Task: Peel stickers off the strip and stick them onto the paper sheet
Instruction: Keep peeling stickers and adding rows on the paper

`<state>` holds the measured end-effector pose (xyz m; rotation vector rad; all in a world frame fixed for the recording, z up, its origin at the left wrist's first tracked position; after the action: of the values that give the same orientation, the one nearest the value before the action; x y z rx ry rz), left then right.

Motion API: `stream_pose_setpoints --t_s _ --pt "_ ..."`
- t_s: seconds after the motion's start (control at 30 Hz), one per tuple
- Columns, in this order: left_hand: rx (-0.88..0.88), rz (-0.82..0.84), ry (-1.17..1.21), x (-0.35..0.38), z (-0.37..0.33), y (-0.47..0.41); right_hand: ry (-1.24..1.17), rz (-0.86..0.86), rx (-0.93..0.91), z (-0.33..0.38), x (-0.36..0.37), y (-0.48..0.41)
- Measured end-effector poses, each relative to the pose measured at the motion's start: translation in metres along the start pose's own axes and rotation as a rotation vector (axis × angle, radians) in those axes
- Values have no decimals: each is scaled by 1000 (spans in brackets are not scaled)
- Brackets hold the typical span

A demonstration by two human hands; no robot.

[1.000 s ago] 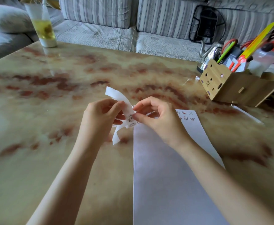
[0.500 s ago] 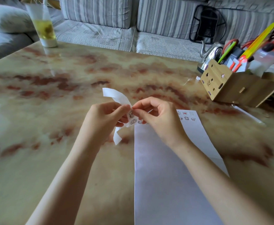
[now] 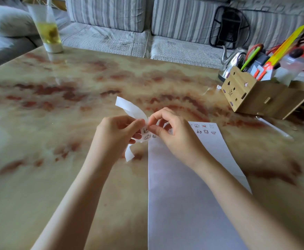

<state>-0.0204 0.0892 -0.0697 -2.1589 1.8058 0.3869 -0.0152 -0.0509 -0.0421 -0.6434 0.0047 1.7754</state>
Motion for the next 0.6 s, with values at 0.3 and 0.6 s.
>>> stream_pose_setpoints --t_s 0.3,0.6 --pt "-4 -55 -70 -8 0 1 -195 -99 256 -35 -42 1" --pt "-30 -52 -90 -7 -1 2 -50 -210 630 -116 -87 21"
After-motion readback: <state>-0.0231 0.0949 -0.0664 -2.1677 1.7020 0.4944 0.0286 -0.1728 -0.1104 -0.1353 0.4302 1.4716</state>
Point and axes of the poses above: each hand's wrist, its own y-axis away from the middle knuckle, its own x-axis out of the palm, z = x × y, the point moved 10 cm from there along -y, towards the middle knuckle, and after that the axes turned 8 degrees about -y, right-handed, at the moved point
